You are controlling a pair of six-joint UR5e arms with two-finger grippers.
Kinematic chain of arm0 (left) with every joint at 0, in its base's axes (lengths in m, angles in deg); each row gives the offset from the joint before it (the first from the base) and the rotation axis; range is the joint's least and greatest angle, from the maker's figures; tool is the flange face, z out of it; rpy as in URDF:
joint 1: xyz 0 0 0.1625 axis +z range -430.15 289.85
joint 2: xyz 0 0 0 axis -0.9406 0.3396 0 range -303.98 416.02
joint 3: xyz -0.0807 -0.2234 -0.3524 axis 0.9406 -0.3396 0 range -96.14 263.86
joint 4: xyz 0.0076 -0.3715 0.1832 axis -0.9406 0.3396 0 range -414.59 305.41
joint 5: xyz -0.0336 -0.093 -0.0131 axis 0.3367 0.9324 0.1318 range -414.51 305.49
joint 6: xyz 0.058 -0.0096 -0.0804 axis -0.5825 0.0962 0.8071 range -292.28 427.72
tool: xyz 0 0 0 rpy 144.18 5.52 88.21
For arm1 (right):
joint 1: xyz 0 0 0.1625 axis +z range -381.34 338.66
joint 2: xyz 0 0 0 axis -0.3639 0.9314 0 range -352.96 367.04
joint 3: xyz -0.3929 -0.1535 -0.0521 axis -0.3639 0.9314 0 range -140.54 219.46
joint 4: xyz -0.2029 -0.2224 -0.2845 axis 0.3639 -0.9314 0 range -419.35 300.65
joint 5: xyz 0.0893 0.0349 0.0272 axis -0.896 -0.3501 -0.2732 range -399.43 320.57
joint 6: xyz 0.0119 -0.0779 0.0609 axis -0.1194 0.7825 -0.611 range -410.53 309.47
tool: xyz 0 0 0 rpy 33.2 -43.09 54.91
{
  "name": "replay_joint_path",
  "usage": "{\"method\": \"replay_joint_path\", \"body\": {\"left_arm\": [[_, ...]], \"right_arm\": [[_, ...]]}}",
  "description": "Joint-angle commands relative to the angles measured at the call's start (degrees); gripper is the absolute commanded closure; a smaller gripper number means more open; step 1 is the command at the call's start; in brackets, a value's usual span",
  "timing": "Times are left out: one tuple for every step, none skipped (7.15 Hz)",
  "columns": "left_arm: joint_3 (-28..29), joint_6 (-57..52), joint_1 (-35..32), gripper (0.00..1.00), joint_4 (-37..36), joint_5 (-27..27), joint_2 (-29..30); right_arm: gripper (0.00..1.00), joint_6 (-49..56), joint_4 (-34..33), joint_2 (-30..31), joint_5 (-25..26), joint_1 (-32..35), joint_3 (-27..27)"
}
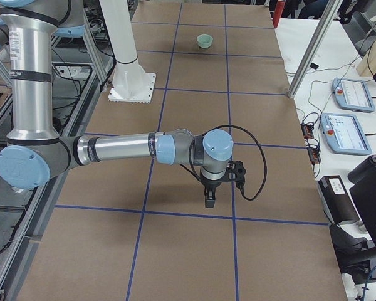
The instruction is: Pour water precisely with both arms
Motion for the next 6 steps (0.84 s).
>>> {"method": "replay_joint_path", "body": {"left_arm": [[0.2, -0.1, 0.0, 0.00, 0.0, 0.0, 0.0], [0.4, 0.0, 0.0, 0.00, -0.2, -0.2, 0.4], [0.5, 0.0, 0.0, 0.00, -0.6, -0.3, 0.9], [0.9, 0.0, -0.1, 0.00, 0.0, -0.3, -0.3], [1.1, 0.0, -0.1, 0.00, 0.1, -0.2, -0.7], [0.7, 0.0, 0.3, 0.00, 0.8, 0.0, 0.3]], "right_arm": [[0.00, 0.2, 0.1, -0.1, -0.1, 0.0, -0.1], [0.00, 0.2, 0.1, -0.2, -0.1, 0.0, -0.1], [0.00, 0.2, 0.1, -0.6, -0.1, 0.0, -0.1], [0.00, 0.2, 0.1, -0.7, -0.1, 0.0, -0.2], [0.00, 0.2, 0.1, -0.8, 0.0, 0.0, 0.2], [0.00, 0.2, 0.1, -0.8, -0.1, 0.0, -0.1]]}}
